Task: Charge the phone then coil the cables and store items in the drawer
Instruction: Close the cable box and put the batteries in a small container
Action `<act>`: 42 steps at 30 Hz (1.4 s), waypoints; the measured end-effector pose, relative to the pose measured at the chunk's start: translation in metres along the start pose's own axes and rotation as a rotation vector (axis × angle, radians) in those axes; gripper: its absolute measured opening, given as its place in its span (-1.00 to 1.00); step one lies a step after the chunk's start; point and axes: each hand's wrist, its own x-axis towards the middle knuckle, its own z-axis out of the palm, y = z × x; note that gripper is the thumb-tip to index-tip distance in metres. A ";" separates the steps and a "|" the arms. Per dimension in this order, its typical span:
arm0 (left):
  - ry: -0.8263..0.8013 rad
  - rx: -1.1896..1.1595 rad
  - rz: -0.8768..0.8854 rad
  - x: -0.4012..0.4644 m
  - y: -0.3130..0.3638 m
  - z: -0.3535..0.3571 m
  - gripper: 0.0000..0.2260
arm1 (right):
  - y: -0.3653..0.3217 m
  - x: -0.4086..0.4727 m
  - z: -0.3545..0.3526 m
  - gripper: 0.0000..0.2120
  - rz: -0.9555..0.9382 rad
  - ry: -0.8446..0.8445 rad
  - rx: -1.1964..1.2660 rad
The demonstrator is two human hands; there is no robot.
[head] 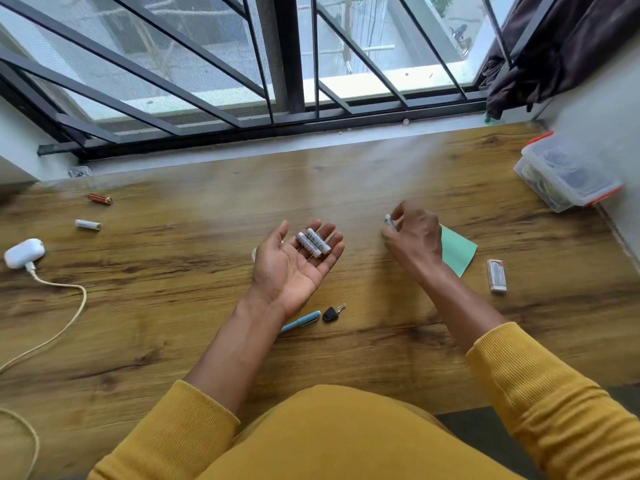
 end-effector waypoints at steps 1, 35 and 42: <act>-0.003 -0.001 0.001 -0.001 0.000 0.000 -0.49 | -0.010 -0.006 -0.002 -0.90 -0.045 0.010 0.073; -0.197 -0.075 -0.114 -0.013 -0.066 0.030 -0.56 | 0.100 -0.050 -0.073 -0.68 0.197 0.082 -0.137; -0.195 -0.072 -0.095 -0.019 -0.068 0.023 -0.55 | 0.077 -0.060 -0.056 -0.76 -0.015 0.048 -0.050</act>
